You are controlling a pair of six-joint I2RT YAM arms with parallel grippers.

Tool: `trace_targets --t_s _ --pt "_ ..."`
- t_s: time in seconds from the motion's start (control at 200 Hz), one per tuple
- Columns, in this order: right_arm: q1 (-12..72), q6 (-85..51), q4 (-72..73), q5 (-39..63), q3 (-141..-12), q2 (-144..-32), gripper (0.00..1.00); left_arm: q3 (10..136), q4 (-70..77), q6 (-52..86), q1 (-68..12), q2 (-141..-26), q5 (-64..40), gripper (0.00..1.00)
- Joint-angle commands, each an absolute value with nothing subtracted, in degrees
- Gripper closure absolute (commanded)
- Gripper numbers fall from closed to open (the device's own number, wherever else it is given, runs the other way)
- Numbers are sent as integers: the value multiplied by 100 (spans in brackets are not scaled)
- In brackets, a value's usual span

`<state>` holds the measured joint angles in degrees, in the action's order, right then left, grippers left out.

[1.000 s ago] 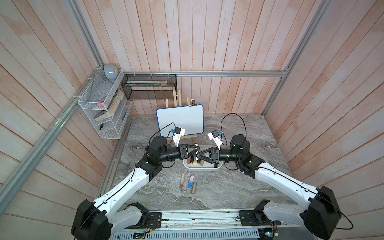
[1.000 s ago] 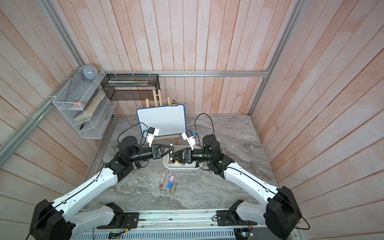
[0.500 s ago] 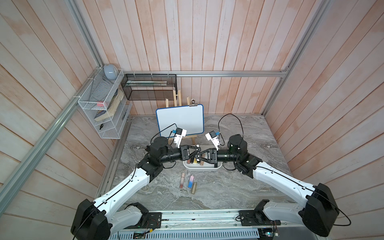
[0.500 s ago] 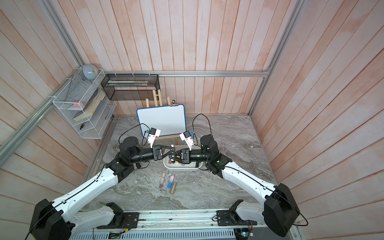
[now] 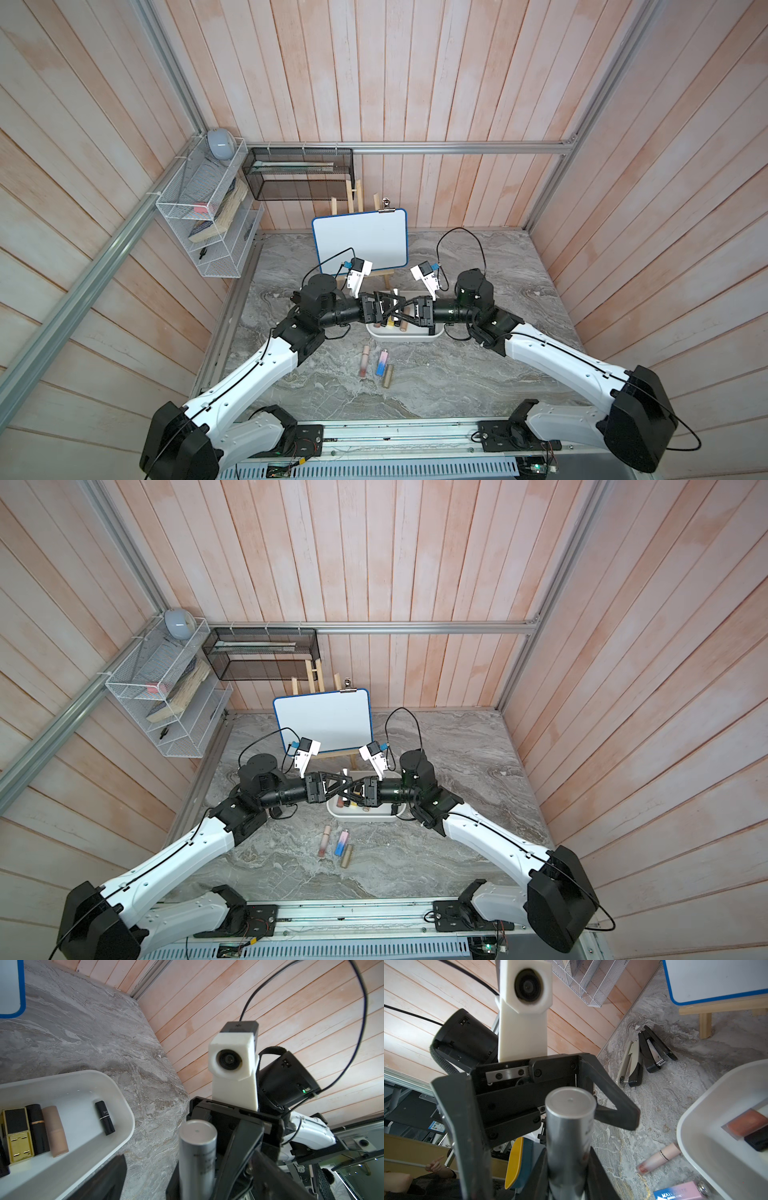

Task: Put the lipstick into the storage box
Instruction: Place the lipstick in the storage box.

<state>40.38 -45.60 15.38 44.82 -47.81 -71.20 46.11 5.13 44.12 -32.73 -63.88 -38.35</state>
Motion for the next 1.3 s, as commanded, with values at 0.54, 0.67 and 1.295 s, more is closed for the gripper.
trace_targets --t_s 0.54,0.67,1.295 --pt "3364 -3639 -378 2931 -5344 -7264 85 4637 -1140 3784 -3064 -5552 -2792 0" --pt "3324 -3414 -818 2483 -5370 -7303 85 4465 -1265 3813 -3050 -5553 -2598 0" --pt "3242 -2971 -1384 1485 -5208 -8101 85 3894 -2166 3813 -3014 -5655 -1566 0"
